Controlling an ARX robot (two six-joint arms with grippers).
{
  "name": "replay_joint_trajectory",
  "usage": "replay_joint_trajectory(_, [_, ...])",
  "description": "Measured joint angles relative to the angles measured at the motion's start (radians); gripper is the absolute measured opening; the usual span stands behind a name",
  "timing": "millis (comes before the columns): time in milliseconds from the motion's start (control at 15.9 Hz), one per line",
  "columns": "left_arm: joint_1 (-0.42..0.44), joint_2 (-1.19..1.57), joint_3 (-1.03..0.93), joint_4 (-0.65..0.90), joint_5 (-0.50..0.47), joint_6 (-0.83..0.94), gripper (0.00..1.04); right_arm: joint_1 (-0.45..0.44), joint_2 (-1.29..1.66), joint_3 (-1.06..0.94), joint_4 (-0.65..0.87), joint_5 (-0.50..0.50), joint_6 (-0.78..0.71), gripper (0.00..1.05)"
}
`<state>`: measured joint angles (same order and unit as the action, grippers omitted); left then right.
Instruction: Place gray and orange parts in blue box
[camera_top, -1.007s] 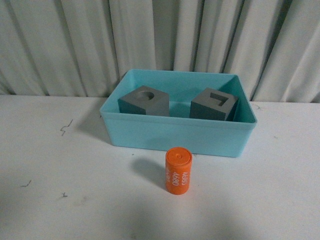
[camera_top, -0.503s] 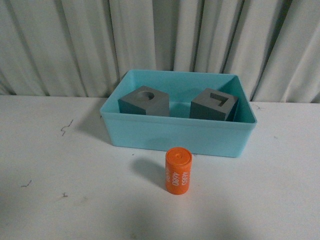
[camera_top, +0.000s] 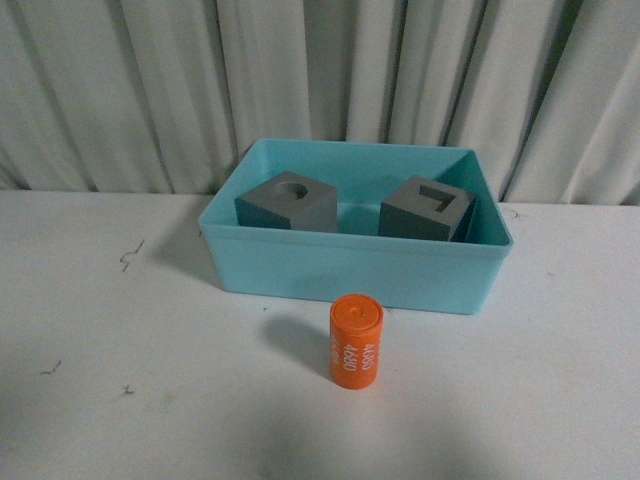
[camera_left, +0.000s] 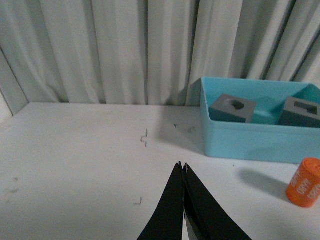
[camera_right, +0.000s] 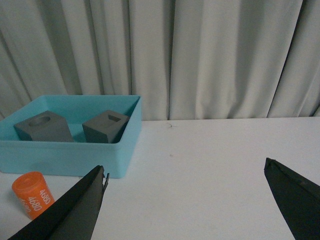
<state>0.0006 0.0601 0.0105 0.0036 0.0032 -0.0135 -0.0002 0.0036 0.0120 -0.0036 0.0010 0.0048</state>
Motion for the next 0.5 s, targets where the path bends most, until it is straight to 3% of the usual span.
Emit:
replay_joint_trajectory(252, [-0.001,-0.054,0.000,-0.003,-0.004,0.000,0.02,0.000,0.000,0.000,0.000,0.000,-0.001,0.98])
replay_joint_trajectory(315, [-0.001,-0.054,0.000,-0.008,-0.005,-0.001,0.07,0.000,0.000,0.000,0.000,0.000,-0.001,0.98])
replay_joint_trajectory(503, [-0.001,-0.054,0.000,-0.007,-0.004,0.000,0.44,0.000,0.000,0.000,0.000,0.000,-0.001,0.98])
